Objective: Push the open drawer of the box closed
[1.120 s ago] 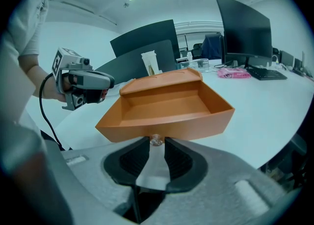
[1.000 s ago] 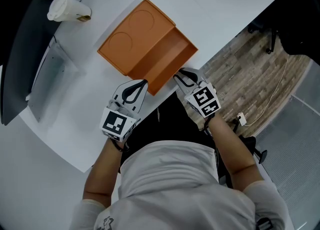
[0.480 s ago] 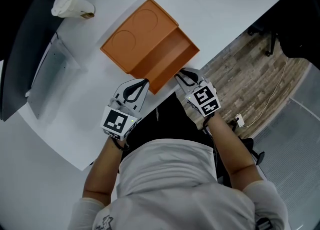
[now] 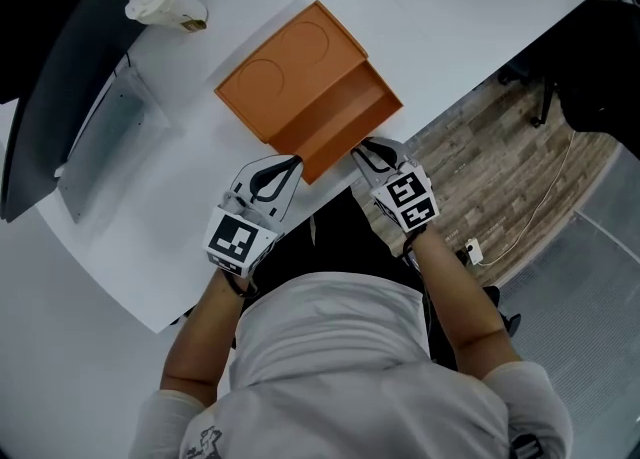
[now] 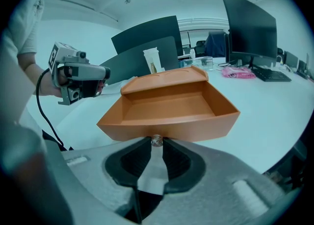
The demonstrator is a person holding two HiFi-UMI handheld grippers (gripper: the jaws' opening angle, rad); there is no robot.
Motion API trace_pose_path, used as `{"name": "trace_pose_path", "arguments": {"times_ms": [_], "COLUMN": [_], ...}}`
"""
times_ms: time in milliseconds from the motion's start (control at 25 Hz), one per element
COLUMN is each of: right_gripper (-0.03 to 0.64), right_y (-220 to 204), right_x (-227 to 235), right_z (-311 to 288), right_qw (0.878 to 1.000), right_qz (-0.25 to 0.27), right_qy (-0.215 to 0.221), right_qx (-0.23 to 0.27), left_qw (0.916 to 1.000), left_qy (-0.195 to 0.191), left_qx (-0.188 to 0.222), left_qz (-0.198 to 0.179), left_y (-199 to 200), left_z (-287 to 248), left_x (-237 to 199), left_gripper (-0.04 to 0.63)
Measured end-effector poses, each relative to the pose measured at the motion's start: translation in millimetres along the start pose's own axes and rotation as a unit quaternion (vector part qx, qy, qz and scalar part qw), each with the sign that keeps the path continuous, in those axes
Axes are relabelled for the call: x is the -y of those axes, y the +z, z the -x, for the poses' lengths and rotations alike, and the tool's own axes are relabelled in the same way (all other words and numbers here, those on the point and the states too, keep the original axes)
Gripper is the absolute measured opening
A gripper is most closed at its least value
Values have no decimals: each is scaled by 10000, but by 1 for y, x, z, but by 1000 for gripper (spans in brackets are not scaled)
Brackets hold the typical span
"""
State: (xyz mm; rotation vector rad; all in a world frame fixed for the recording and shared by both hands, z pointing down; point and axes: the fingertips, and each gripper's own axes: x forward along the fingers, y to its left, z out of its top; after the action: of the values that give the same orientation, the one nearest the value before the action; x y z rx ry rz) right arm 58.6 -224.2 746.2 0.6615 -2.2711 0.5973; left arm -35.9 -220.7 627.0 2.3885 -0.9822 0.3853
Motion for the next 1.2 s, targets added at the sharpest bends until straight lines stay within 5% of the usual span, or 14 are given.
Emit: {"name": "trace_pose_path", "arguments": {"times_ms": [1200], "right_gripper": [74], "right_y": [40], "right_x": [1], "right_z": [-30], "right_qw": [9987], "right_qz": [237], "right_qy": [413], "right_qx": [-195], "left_qw": [9990], "left_qy": [416], "left_qx": [69], "left_qz": [169], "left_y": [10], "left_z": [5], "left_x": [-20], "left_gripper": [-2]}}
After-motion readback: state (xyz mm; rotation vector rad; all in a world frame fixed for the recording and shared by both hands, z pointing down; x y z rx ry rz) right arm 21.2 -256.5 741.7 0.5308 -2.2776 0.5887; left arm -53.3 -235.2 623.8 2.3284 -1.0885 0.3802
